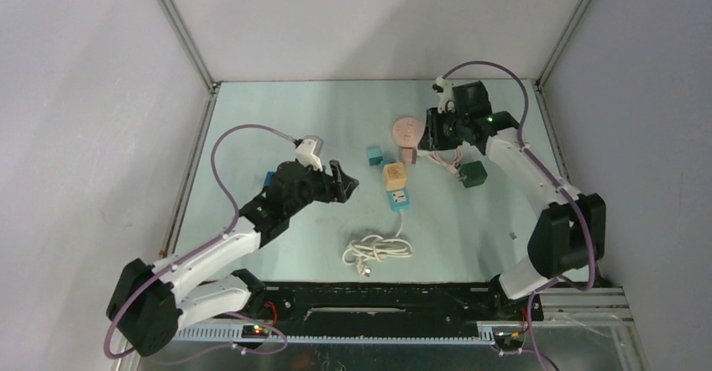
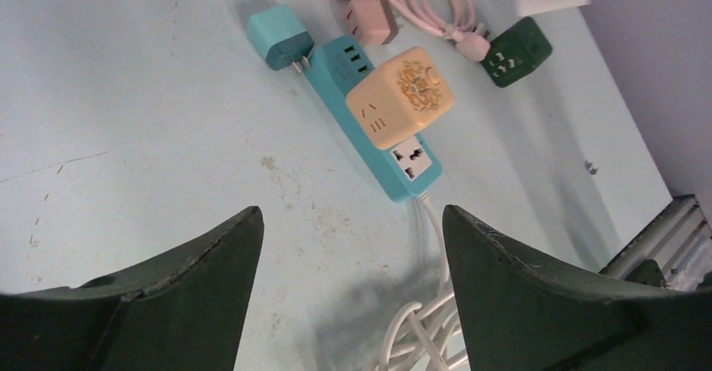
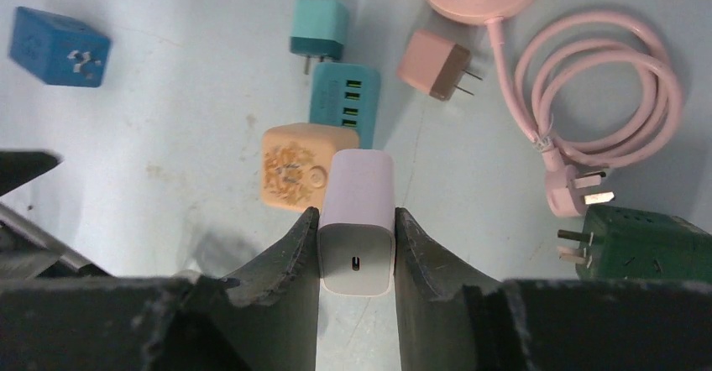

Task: Insert the plug
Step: Insert the plug into the socket.

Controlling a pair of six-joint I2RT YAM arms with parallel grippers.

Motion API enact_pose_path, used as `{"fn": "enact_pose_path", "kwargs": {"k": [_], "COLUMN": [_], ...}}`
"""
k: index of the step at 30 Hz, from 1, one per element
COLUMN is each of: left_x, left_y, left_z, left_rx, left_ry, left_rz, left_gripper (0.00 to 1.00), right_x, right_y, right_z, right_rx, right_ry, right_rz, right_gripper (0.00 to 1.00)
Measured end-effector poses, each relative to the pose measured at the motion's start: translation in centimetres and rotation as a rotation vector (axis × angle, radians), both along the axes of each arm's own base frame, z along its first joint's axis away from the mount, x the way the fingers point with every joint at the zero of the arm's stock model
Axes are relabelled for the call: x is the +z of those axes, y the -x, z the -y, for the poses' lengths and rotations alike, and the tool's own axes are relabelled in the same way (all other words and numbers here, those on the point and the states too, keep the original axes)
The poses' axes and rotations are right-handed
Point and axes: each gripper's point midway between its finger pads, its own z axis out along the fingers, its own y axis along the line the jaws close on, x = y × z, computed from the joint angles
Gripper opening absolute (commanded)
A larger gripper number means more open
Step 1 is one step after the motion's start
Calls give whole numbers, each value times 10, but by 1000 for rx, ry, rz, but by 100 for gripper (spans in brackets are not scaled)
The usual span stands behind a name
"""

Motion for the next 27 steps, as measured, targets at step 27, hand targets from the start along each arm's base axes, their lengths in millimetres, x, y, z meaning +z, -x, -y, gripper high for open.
{"fn": "enact_pose_path", "kwargs": {"k": [27], "left_x": [-81], "left_y": [-62], "left_z": [99], "left_rx": [-106], "left_ry": [151], "left_rz": [-508], "left_gripper": [55], "right_x": [-33], "right_y": [15], "right_z": [-64], "right_rx": [152], "right_ry": [-223], "right_rz": [-210], "right_gripper": [0]}}
